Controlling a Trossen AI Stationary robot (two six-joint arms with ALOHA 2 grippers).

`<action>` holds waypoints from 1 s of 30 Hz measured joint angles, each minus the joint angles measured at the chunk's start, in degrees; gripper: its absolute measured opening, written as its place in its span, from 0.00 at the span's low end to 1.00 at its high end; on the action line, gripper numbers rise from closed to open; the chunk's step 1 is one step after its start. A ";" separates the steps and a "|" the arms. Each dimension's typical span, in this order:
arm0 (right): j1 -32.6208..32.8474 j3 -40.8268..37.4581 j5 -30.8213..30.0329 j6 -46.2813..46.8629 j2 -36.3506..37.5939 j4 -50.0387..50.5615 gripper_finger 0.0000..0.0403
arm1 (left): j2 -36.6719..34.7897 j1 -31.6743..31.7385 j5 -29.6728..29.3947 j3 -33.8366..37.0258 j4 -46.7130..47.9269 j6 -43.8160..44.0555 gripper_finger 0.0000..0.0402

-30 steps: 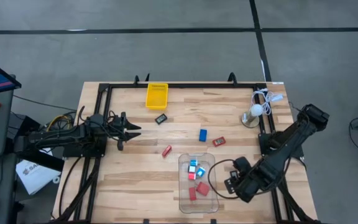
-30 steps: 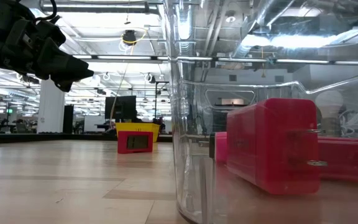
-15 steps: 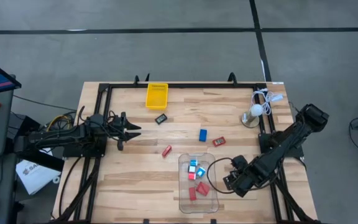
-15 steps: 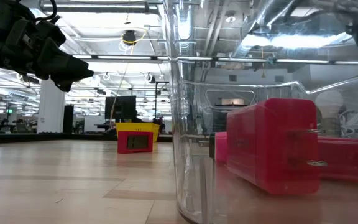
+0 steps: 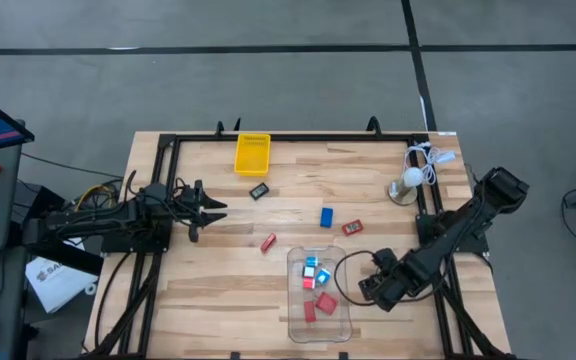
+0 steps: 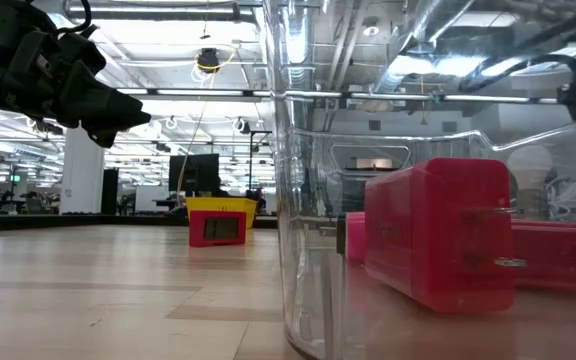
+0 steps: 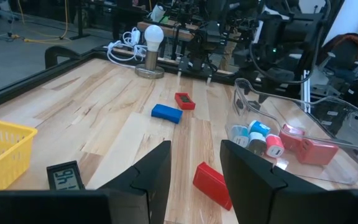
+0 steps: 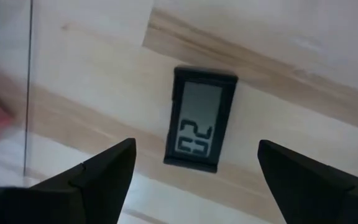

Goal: Pick & Place Office items
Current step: Put the right black digital clock into the yellow bin

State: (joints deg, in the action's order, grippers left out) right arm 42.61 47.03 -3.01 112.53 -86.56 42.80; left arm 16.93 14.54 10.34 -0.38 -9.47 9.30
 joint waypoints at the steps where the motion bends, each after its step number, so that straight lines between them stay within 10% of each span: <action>1: 0.11 -0.18 0.00 0.04 0.00 -0.65 0.82 | 0.02 0.01 -0.01 0.00 0.00 0.02 0.34; 30: 0.39 0.10 2.99 -0.13 -6.54 -2.29 0.66 | 0.00 0.01 0.01 0.00 -0.96 0.02 0.34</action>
State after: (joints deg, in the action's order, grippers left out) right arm 43.00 47.13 -0.02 112.40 -93.10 40.52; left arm 16.93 14.54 10.35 -0.38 -10.44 9.32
